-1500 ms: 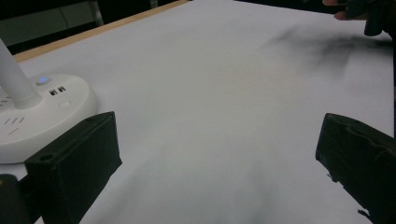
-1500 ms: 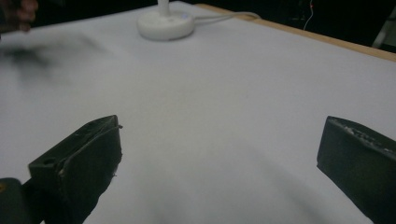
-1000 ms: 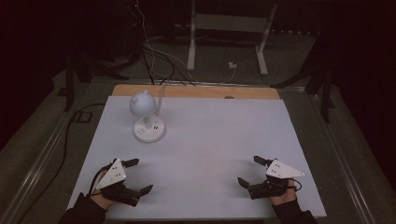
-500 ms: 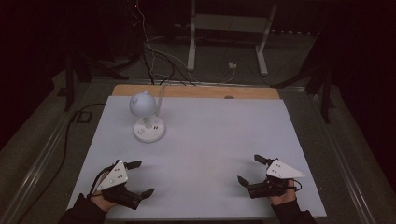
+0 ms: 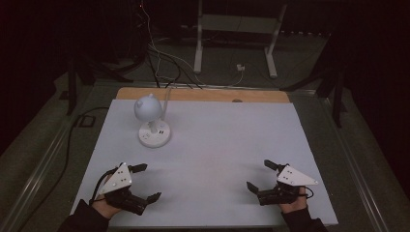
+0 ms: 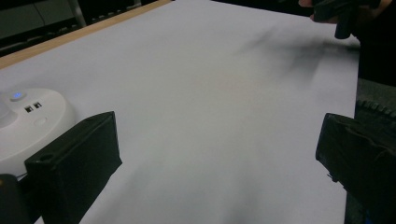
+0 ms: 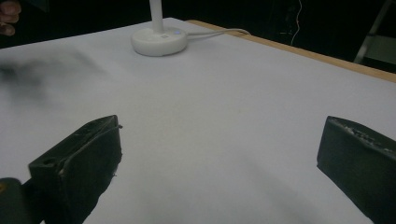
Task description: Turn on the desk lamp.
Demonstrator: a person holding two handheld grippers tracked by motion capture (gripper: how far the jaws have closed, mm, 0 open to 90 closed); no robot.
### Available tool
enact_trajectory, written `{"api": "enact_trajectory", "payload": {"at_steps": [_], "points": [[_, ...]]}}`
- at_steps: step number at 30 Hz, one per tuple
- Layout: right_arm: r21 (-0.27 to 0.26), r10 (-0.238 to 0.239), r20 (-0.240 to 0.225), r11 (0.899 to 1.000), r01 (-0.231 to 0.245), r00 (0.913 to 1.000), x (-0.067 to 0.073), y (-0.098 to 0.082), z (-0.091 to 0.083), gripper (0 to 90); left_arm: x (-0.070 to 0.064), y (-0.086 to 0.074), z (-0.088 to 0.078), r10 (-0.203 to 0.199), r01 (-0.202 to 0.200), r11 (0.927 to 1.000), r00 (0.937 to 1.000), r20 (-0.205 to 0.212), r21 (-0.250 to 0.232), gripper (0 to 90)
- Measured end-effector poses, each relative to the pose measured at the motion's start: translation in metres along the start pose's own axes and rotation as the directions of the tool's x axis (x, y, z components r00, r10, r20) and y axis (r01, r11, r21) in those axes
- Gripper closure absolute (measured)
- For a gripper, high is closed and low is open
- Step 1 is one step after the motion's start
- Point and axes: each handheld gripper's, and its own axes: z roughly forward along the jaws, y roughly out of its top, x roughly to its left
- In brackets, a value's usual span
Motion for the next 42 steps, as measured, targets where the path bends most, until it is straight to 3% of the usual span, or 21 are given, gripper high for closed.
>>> {"api": "enact_trajectory", "payload": {"at_steps": [9,26,42], "points": [[0.000,0.006,-0.005,1.000,-0.006,1.0000,0.001,0.000,0.001,0.0,0.007,0.016,0.001,-0.014,0.013,0.9999,0.9991,-0.039,-0.001,0.3],[0.001,0.004,-0.002,1.000,-0.004,1.0000,0.000,0.000,0.000,0.0,0.016,0.044,0.013,-0.015,0.014,0.9997,0.9980,-0.061,-0.017,0.3],[0.001,0.007,-0.002,1.000,-0.007,1.0000,0.000,0.000,0.000,0.0,0.028,0.062,0.031,-0.062,0.061,0.9981,0.9912,-0.117,-0.012,0.4]]}}
